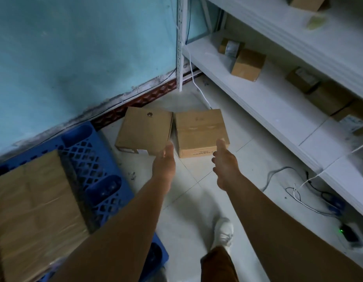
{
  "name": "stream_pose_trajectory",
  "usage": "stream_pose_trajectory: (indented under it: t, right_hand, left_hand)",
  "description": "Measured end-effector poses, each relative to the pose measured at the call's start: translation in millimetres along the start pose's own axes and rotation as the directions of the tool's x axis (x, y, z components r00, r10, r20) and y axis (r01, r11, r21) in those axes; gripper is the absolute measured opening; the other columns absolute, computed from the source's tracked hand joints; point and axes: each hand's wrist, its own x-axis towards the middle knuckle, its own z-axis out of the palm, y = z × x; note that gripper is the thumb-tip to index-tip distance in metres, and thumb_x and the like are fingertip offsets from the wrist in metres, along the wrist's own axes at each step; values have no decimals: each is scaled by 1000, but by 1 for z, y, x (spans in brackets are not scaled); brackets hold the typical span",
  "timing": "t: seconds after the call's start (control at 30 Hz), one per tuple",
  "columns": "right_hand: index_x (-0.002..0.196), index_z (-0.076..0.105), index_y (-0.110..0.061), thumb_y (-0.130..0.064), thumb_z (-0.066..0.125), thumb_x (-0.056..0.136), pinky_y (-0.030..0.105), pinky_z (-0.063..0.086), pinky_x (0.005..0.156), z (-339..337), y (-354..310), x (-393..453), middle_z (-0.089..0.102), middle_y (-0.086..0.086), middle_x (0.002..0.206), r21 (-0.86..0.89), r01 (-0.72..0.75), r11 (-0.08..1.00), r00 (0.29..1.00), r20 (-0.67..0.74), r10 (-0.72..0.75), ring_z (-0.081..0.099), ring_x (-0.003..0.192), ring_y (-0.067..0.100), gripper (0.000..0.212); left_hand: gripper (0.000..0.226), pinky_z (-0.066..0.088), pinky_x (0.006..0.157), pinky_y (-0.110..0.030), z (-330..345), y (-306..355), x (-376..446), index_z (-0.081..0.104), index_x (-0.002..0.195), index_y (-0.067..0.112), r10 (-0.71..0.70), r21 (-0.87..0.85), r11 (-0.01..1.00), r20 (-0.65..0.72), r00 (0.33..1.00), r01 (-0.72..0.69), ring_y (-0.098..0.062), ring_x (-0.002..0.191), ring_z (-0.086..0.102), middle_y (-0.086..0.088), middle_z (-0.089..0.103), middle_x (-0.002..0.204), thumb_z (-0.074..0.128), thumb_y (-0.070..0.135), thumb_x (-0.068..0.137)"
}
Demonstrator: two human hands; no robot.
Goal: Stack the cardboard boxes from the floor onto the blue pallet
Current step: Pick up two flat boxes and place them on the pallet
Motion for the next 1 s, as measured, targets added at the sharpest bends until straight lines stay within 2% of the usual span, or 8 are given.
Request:
stream_pose_trajectory:
  t: [0.13, 0.33, 0.5, 0.63, 0.77, 0.87, 0.93, 1.0]
  right_hand:
    - [114, 48, -12, -55, 35, 96, 37, 36, 88, -6, -30, 53, 52, 8, 118, -70, -2, 998, 997, 77, 7, 50, 107, 29, 48]
    - [137, 44, -10, -60, 32, 96, 43, 36, 96, -20, -71, 127, 47, 11, 140, -214, -24, 977, 987, 149, 57, 45, 123, 33, 67]
    - [111, 48, -13, -57, 34, 97, 37, 37, 84, -26, -93, 189, 51, 7, 112, -263, -24, 965, 985, 159, 67, 46, 98, 24, 48]
    - [131, 48, -12, -59, 35, 96, 40, 37, 92, -18, -100, 231, 51, 7, 128, -285, -63, 956, 985, 136, 105, 48, 115, 28, 60]
    - [131, 49, -9, -58, 37, 96, 41, 38, 99, -8, -105, 274, 52, 11, 132, -276, -75, 958, 991, 89, 103, 49, 120, 30, 61]
    - [122, 53, -7, -56, 35, 98, 38, 41, 95, -2, -114, 306, 57, 9, 113, -293, -66, 954, 996, 46, 83, 53, 108, 27, 58]
    - [103, 53, -8, -53, 34, 99, 35, 41, 86, 4, -115, 331, 54, 4, 88, -309, -48, 950, 998, 24, 58, 52, 89, 22, 49]
    - [88, 51, -12, -50, 33, 100, 31, 40, 75, 12, -114, 356, 47, 2, 76, -315, -45, 948, 999, 5, 49, 47, 77, 18, 44]
  left_hand:
    - [58, 35, 111, -46, 25, 20, 27, 50, 135, 12, -24, -75, 997, -47, 999, 20, -31, 128, 48, -15, 52, 137, 29, 54, 100]
    - [60, 32, 112, -47, 69, 56, 66, 42, 144, 16, -119, -183, 978, -121, 986, 96, -25, 132, 44, -8, 47, 145, 28, 55, 100]
    - [59, 32, 113, -46, 98, 74, 107, 42, 143, 15, -164, -250, 959, -124, 979, 129, -25, 134, 43, -7, 46, 147, 30, 54, 100]
    - [62, 31, 113, -45, 108, 75, 149, 44, 142, 15, -188, -244, 958, -129, 974, 152, -25, 134, 43, -7, 46, 146, 31, 57, 99]
    - [56, 34, 107, -40, 111, 72, 193, 47, 137, 14, -206, -216, 960, -105, 973, 180, -25, 130, 45, -6, 49, 141, 32, 54, 100]
    - [49, 36, 104, -39, 111, 74, 226, 50, 131, 15, -200, -176, 967, -80, 977, 183, -24, 126, 47, -7, 53, 134, 33, 50, 101]
    - [35, 39, 100, -37, 111, 70, 251, 55, 111, 19, -203, -156, 969, -78, 976, 189, -23, 118, 50, -5, 56, 118, 36, 46, 102]
    - [34, 40, 101, -38, 113, 69, 275, 54, 107, 17, -204, -131, 973, -86, 975, 192, -23, 115, 51, -4, 56, 114, 37, 46, 102]
